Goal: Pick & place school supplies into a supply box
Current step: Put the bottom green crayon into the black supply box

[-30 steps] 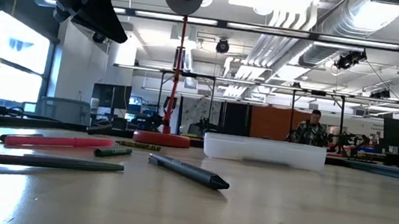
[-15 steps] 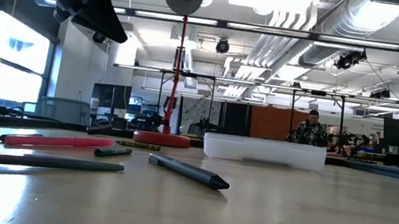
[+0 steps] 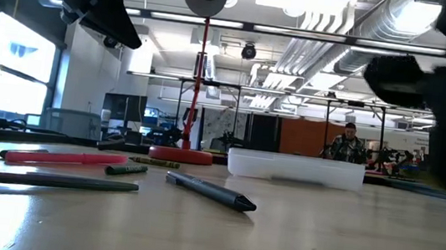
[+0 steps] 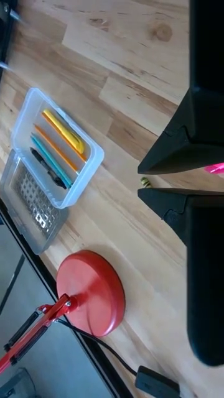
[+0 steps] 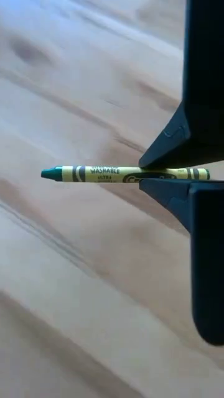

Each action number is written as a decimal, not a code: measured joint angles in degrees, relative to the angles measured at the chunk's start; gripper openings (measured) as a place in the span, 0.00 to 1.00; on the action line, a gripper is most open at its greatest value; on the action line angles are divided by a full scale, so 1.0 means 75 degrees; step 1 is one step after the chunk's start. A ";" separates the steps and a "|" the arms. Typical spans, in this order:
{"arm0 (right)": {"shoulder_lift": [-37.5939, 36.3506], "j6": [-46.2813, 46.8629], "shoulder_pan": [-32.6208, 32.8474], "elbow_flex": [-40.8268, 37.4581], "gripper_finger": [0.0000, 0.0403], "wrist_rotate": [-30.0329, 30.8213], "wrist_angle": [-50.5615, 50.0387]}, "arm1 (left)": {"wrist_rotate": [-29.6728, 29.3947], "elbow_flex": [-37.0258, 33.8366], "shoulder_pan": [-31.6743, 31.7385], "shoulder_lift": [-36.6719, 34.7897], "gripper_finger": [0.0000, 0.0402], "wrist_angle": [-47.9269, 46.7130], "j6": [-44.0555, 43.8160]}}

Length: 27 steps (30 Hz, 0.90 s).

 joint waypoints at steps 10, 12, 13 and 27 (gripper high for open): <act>-0.0020 -0.1501 -0.2667 0.0308 0.01 0.2615 0.1940 | 0.0038 0.0000 0.0000 0.0000 0.20 0.0015 0.0195; -0.0020 -0.1460 -0.3297 0.0305 0.01 0.3001 0.1673 | 0.0039 0.0000 0.0000 0.0000 0.20 0.0017 0.0175; -0.0017 -0.1296 -0.3643 0.0302 0.01 0.3129 0.1528 | 0.0041 0.0000 0.0000 0.0000 0.20 0.0020 0.0172; 0.0012 -0.0724 -0.6407 -0.0181 0.04 0.0640 0.0719 | 0.0519 0.0000 0.0000 0.0000 0.20 -0.0030 0.0436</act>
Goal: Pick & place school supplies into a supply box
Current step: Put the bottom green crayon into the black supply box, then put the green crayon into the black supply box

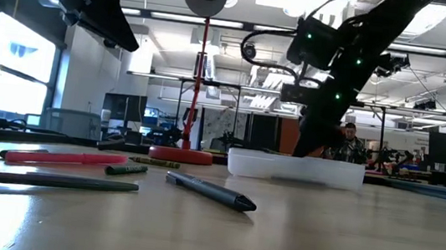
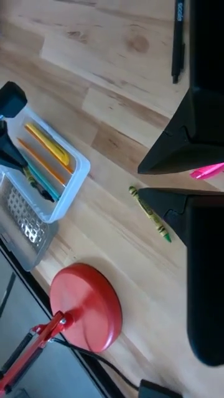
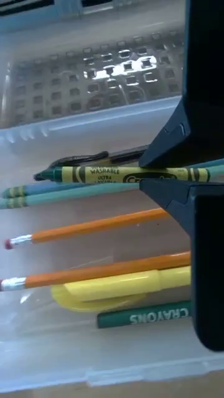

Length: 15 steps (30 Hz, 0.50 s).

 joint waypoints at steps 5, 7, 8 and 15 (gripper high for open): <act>0.0000 -0.0126 0.0000 -0.0142 0.08 -0.0024 0.0089 | -0.0142 0.0000 0.0000 0.0000 0.20 0.0018 0.0400; -0.0002 -0.0122 0.0000 -0.0191 0.10 -0.0072 0.0142 | -0.0157 0.0000 0.0000 0.0000 0.20 0.0020 0.0411; 0.0000 -0.0125 0.0000 -0.0205 0.11 -0.0087 0.0131 | -0.0175 0.0000 0.0000 0.0000 0.20 0.0020 0.0423; -0.0003 -0.0306 0.0074 -0.0207 0.20 -0.0038 0.0478 | -0.0747 0.0001 0.0003 0.0009 0.20 0.0049 0.0727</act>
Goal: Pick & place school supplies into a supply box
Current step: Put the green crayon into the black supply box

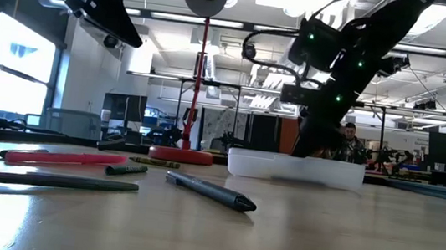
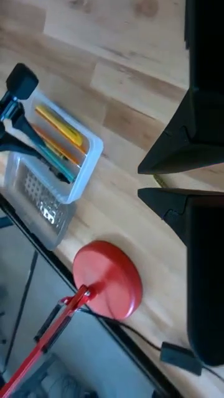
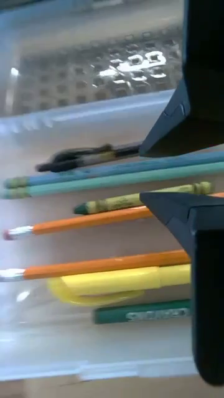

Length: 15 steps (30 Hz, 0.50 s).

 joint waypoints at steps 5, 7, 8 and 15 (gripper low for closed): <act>-0.0169 0.0038 0.0400 0.0003 0.24 0.0251 0.0653 | 0.0342 -0.0001 0.0242 0.0006 0.20 0.0209 0.0011; -0.0333 0.0038 0.0625 0.0003 0.24 0.0315 0.1047 | 0.0606 0.0001 0.0604 0.0109 0.20 0.0440 0.0022; -0.0443 0.0033 0.0744 0.0006 0.24 0.0329 0.1253 | 0.0733 0.0001 0.0836 0.0149 0.20 0.0455 0.0121; -0.1441 0.0137 0.1610 0.0020 0.25 0.0312 0.1882 | 0.4235 -0.0395 0.3081 0.0591 0.20 0.1600 0.2850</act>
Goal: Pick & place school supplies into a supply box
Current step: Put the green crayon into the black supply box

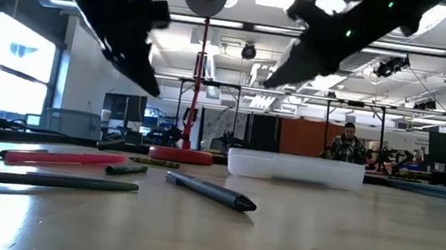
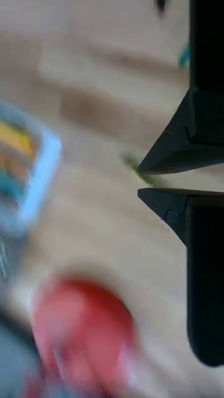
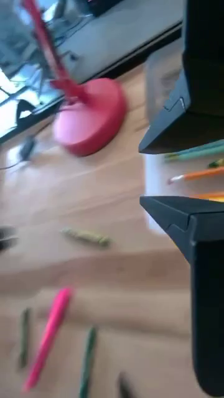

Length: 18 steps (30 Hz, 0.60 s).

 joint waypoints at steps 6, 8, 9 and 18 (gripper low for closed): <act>-0.0480 0.0787 0.0627 0.0000 0.25 0.0003 0.0039 | 0.2930 -0.1357 0.1154 0.0410 0.20 0.3928 0.1777; -0.0499 0.0942 0.0799 0.0003 0.25 0.0044 0.0000 | 0.3160 -0.1694 0.1390 0.0589 0.20 0.4727 0.1788; -0.0493 0.0993 0.0869 0.0003 0.25 0.0065 -0.0005 | 0.3252 -0.1871 0.1475 0.0685 0.20 0.4997 0.1785; -0.0418 0.1169 0.1181 0.0000 0.25 0.0115 0.0038 | 0.3473 -0.2394 0.1684 0.1963 0.20 0.6177 0.2091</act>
